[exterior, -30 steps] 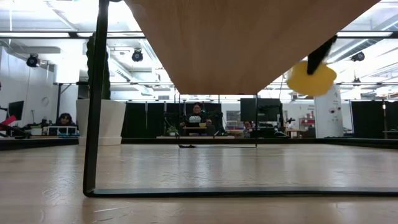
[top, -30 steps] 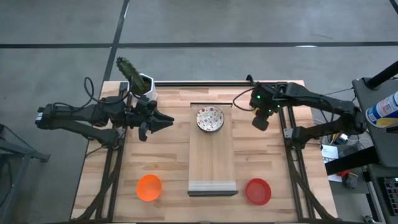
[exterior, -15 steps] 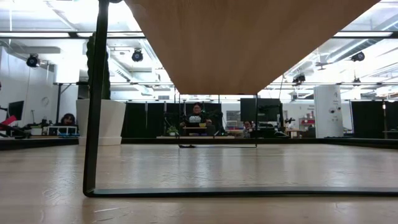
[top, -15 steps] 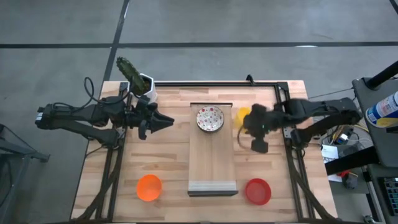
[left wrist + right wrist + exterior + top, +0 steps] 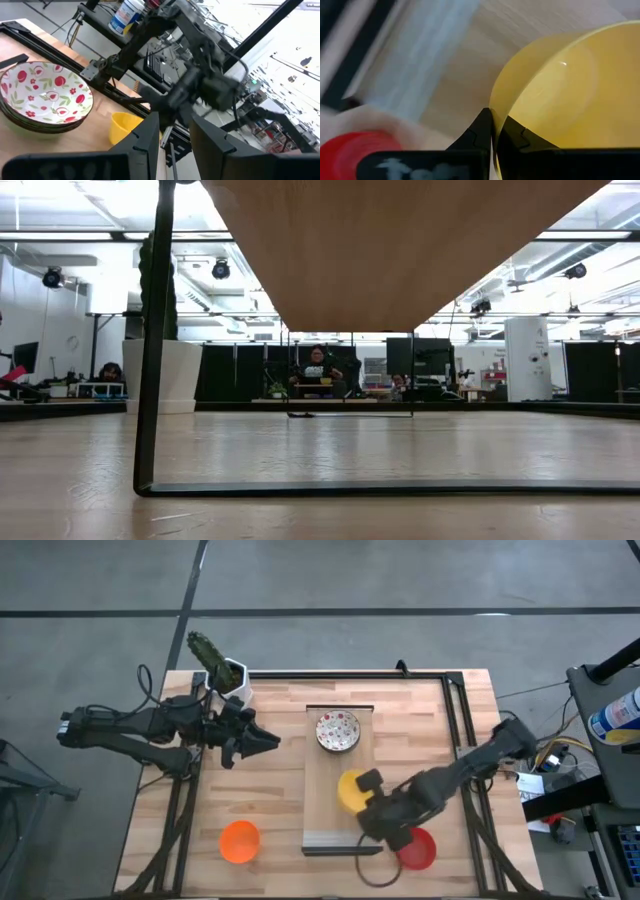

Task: Pick & Place Mini bowls
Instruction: Put the yellow bowl on the shelf

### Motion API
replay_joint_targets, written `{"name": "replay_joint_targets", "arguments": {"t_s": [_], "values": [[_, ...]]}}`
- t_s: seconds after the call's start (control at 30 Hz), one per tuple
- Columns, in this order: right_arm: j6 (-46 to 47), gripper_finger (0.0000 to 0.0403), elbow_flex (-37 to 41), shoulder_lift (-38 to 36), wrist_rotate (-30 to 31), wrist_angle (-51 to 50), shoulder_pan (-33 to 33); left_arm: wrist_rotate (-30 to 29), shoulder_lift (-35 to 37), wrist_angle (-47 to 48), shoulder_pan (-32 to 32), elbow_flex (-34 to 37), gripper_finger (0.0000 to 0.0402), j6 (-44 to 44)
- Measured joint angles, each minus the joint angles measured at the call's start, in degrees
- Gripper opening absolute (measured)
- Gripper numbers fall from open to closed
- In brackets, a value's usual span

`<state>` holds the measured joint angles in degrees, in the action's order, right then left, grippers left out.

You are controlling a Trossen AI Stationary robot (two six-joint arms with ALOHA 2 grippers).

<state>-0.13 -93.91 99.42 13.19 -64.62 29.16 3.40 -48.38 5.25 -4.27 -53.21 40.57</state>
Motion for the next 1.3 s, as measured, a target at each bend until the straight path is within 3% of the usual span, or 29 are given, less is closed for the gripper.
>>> {"name": "replay_joint_targets", "arguments": {"t_s": [0.13, 0.47, 0.6, 0.87, 1.3], "values": [[-0.3, 0.0008, -7.2, 6.6, 3.7, -7.4, -0.1, 0.3, 0.0, 0.1, 0.0, 0.0, 0.0100, 0.1], [-11.5, 0.0008, -24.4, 17.5, 3.5, -15.6, -0.1, 2.1, 0.0, 2.0, 0.0, 0.0, 0.0100, 0.6], [-12.0, 0.0008, -28.8, 20.7, 3.5, -19.4, -0.4, 2.1, 0.0, 2.9, 0.0, 0.0, 0.0100, 1.1], [-11.7, 0.0008, -31.4, 24.3, 3.8, -23.7, -0.4, 2.1, 0.0, 3.7, 0.0, 0.0, 0.0100, 1.1], [1.5, 0.0008, -31.4, 24.2, 3.5, -23.0, -0.4, 3.0, 0.0, 3.8, 0.0, 0.0, 0.0100, 1.1]]}}
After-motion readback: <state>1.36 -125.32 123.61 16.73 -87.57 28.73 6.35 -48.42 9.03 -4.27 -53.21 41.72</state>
